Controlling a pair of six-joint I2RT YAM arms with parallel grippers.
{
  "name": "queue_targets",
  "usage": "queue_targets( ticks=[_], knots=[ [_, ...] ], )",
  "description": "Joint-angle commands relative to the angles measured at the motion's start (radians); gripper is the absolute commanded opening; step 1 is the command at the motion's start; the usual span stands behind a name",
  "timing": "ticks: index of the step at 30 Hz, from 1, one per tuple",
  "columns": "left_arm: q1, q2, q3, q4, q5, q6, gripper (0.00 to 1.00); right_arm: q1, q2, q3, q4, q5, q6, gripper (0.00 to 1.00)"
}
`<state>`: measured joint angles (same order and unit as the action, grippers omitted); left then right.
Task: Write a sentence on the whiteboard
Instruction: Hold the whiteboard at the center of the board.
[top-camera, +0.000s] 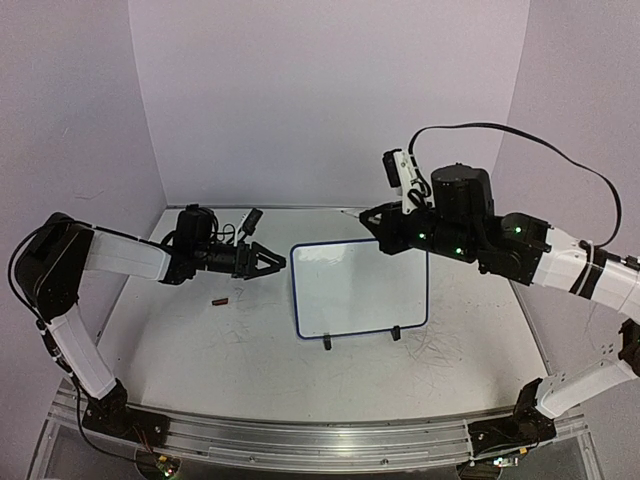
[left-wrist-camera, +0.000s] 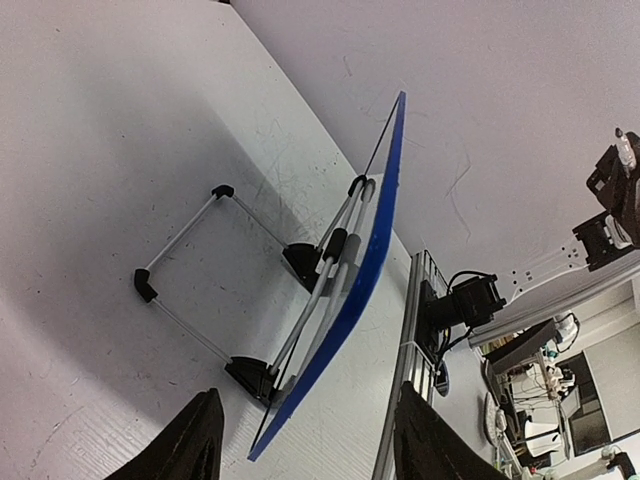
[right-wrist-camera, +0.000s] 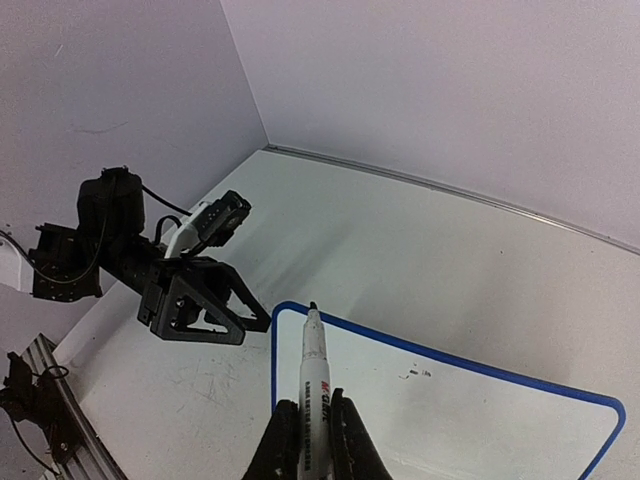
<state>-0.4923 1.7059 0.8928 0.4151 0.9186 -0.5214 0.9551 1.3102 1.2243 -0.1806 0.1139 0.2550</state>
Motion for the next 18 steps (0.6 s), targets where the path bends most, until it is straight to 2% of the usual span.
queue_targets(
  ticks=[1,7,13,18],
  knots=[
    [-0.012,0.025,0.023,0.069,0.057,-0.003,0.56,0.031,0.023,0.004,0.032,0.023,0.000,0.00],
    [-0.045,0.036,0.029,0.073,0.086,0.023,0.48,0.071,0.062,0.002,0.029,0.019,0.006,0.00],
    [-0.055,0.067,0.055,0.085,0.074,0.026,0.32,0.101,0.163,0.027,0.030,0.061,0.026,0.00],
    [-0.055,0.095,0.081,0.091,0.066,0.031,0.25,0.105,0.206,0.034,0.049,0.105,0.055,0.00]
  ],
)
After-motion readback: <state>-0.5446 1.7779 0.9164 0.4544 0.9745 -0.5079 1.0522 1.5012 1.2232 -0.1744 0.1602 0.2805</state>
